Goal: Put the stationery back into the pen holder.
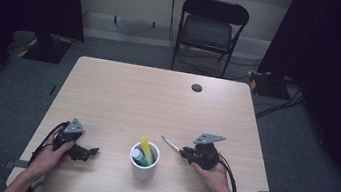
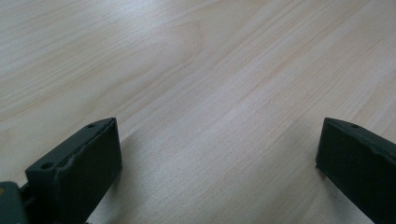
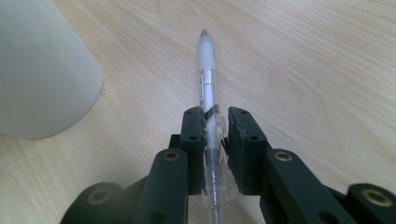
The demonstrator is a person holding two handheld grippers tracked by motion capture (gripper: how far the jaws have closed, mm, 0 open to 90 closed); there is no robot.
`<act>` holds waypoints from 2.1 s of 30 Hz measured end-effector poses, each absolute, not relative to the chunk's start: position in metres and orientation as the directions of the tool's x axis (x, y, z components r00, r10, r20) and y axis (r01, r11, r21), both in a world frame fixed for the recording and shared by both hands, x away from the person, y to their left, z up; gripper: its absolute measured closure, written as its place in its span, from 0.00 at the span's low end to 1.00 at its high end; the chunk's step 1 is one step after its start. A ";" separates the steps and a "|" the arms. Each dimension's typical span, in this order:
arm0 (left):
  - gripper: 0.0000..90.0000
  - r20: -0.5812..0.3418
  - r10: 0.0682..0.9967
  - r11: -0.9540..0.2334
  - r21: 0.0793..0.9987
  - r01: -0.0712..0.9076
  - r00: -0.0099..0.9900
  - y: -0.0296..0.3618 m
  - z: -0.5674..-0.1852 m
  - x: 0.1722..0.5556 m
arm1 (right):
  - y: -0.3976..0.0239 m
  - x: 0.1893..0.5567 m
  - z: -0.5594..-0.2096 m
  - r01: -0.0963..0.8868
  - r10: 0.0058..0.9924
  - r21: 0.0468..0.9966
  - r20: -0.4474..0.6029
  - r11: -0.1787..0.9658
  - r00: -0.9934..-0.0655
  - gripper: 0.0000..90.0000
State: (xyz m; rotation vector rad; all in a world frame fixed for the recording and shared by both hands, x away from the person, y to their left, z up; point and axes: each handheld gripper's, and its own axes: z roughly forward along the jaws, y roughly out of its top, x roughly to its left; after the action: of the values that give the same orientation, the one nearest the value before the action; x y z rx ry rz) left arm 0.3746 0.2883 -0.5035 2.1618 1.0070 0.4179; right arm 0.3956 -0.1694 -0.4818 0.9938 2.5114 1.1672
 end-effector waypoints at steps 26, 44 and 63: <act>0.00 -0.004 0.764 -0.449 0.715 0.537 0.645 0.288 -0.503 0.375 | -0.181 0.369 -0.486 0.513 0.651 0.726 0.120 0.457 -0.749 0.84; 0.00 -0.004 0.764 -0.449 0.714 0.536 0.645 0.288 -0.503 0.375 | -0.176 0.364 -0.490 0.509 0.639 0.714 0.112 0.481 -0.761 0.88; 0.00 -0.004 0.764 -0.449 0.715 0.536 0.645 0.288 -0.503 0.375 | -0.179 0.359 -0.486 0.497 0.643 0.732 0.107 0.466 -0.759 0.89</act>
State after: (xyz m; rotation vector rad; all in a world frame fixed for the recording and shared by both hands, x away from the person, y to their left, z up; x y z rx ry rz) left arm 0.3746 0.2883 -0.5034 2.1620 1.0069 0.4182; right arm 0.3591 -0.1786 -0.4863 0.9944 2.5274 1.1689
